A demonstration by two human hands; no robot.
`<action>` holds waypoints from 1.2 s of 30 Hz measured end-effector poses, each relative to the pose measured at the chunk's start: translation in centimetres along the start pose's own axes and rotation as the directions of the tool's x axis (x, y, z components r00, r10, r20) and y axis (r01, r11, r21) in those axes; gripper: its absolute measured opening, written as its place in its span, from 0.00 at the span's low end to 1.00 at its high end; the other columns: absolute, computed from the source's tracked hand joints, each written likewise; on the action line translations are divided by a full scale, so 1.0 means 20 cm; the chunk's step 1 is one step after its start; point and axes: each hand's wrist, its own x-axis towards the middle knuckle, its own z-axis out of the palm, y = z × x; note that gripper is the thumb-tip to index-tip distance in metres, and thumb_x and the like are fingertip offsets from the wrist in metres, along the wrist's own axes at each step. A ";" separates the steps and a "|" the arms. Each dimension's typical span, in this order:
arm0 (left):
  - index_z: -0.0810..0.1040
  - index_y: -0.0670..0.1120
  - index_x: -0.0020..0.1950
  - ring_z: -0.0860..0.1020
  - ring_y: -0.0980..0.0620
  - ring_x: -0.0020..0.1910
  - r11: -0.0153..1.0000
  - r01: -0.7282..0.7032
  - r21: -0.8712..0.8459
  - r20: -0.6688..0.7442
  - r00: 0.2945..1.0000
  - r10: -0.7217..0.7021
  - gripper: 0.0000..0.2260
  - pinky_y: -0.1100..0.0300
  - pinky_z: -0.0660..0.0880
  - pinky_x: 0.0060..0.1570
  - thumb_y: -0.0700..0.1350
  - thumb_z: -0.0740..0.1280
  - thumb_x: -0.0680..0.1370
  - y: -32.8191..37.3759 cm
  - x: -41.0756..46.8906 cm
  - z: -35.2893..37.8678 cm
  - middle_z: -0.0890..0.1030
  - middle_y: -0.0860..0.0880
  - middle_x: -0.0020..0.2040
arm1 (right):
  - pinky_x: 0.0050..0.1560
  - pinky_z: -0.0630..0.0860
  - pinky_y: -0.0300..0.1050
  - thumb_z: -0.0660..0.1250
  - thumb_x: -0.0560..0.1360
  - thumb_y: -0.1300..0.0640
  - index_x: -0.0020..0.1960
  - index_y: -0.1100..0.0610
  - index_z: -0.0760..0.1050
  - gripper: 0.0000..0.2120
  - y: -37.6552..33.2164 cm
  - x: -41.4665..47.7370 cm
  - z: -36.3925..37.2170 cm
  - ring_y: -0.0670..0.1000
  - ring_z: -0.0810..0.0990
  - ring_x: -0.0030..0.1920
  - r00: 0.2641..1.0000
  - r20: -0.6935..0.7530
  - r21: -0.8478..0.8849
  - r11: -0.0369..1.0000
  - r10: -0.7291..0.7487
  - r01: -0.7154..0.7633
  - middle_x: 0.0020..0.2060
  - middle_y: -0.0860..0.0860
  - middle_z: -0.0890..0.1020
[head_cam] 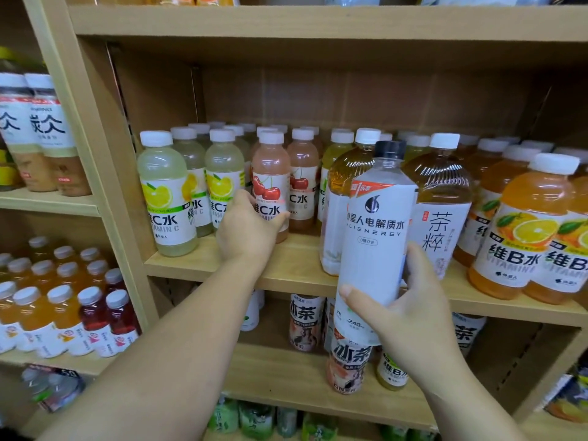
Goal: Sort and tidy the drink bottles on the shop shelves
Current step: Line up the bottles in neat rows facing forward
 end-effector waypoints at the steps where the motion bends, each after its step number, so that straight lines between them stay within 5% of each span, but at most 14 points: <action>1: 0.70 0.49 0.52 0.76 0.48 0.46 1.000 0.000 0.003 0.003 1.000 0.000 0.27 0.54 0.71 0.43 0.62 0.79 0.67 0.00 0.00 0.00 0.78 0.52 0.48 | 0.41 0.76 0.31 0.80 0.65 0.47 0.60 0.40 0.71 0.28 0.00 0.00 0.00 0.32 0.76 0.55 1.000 0.002 0.005 1.000 0.006 -0.006 0.53 0.28 0.76; 6: 0.69 0.49 0.50 0.75 0.49 0.44 0.999 0.002 -0.042 0.028 1.000 -0.001 0.27 0.55 0.69 0.40 0.62 0.79 0.66 -0.02 0.00 0.00 0.77 0.52 0.46 | 0.49 0.76 0.36 0.81 0.67 0.49 0.64 0.39 0.70 0.31 0.03 0.02 0.02 0.34 0.77 0.57 1.000 0.019 0.063 0.998 0.016 -0.017 0.54 0.30 0.77; 11: 0.73 0.51 0.48 0.75 0.55 0.40 0.930 -0.107 -0.353 0.032 0.992 0.126 0.15 0.61 0.70 0.40 0.55 0.77 0.73 -0.05 -0.17 -0.16 0.77 0.54 0.42 | 0.48 0.78 0.32 0.80 0.67 0.52 0.64 0.38 0.70 0.31 0.03 -0.01 0.06 0.32 0.77 0.58 0.997 0.082 0.110 0.994 0.001 -0.010 0.56 0.27 0.77; 15: 0.78 0.54 0.47 0.76 0.54 0.35 0.816 0.008 -0.578 0.205 0.969 0.136 0.06 0.54 0.77 0.40 0.53 0.73 0.76 -0.20 -0.42 -0.36 0.80 0.53 0.39 | 0.55 0.80 0.42 0.81 0.67 0.51 0.66 0.38 0.70 0.32 0.09 -0.10 0.18 0.37 0.79 0.60 0.984 0.178 0.116 0.992 0.019 -0.040 0.59 0.33 0.79; 17: 0.82 0.55 0.50 0.79 0.51 0.37 0.788 0.106 -0.607 0.319 0.940 0.120 0.10 0.54 0.78 0.38 0.57 0.72 0.73 -0.31 -0.53 -0.43 0.83 0.49 0.41 | 0.57 0.80 0.50 0.81 0.65 0.48 0.65 0.36 0.70 0.33 0.14 -0.17 0.27 0.41 0.80 0.60 0.976 0.216 0.100 0.993 0.036 -0.059 0.60 0.35 0.80; 21: 0.80 0.57 0.57 0.79 0.59 0.39 0.771 0.273 -0.575 0.529 0.843 0.096 0.17 0.68 0.75 0.40 0.51 0.77 0.70 -0.47 -0.72 -0.43 0.85 0.57 0.46 | 0.55 0.80 0.44 0.81 0.65 0.52 0.65 0.34 0.68 0.35 0.26 -0.31 0.48 0.40 0.80 0.60 0.939 0.329 0.088 0.986 0.105 -0.141 0.60 0.34 0.80; 24: 0.79 0.55 0.59 0.82 0.60 0.44 0.803 0.321 -0.501 0.591 0.805 0.046 0.19 0.68 0.76 0.43 0.40 0.79 0.72 -0.55 -0.80 -0.37 0.85 0.61 0.51 | 0.53 0.81 0.42 0.82 0.65 0.53 0.65 0.38 0.70 0.34 0.38 -0.38 0.60 0.39 0.82 0.57 0.902 0.403 0.057 0.979 0.155 -0.194 0.58 0.35 0.81; 31: 0.77 0.49 0.63 0.84 0.55 0.53 0.811 0.443 -0.381 0.683 0.727 -0.077 0.23 0.63 0.79 0.49 0.34 0.77 0.72 -0.76 -0.82 -0.30 0.86 0.54 0.56 | 0.54 0.80 0.42 0.79 0.64 0.44 0.63 0.39 0.70 0.30 0.60 -0.35 0.69 0.39 0.80 0.56 0.793 0.575 -0.009 0.971 0.201 -0.239 0.56 0.31 0.80; 36: 0.76 0.51 0.62 0.84 0.53 0.52 0.840 0.445 -0.312 0.663 0.735 -0.143 0.26 0.58 0.81 0.47 0.36 0.81 0.69 -0.87 -0.84 -0.19 0.86 0.52 0.53 | 0.54 0.82 0.49 0.83 0.62 0.53 0.60 0.44 0.73 0.31 0.76 -0.33 0.81 0.38 0.83 0.53 0.756 0.598 -0.043 0.952 0.267 -0.302 0.52 0.38 0.85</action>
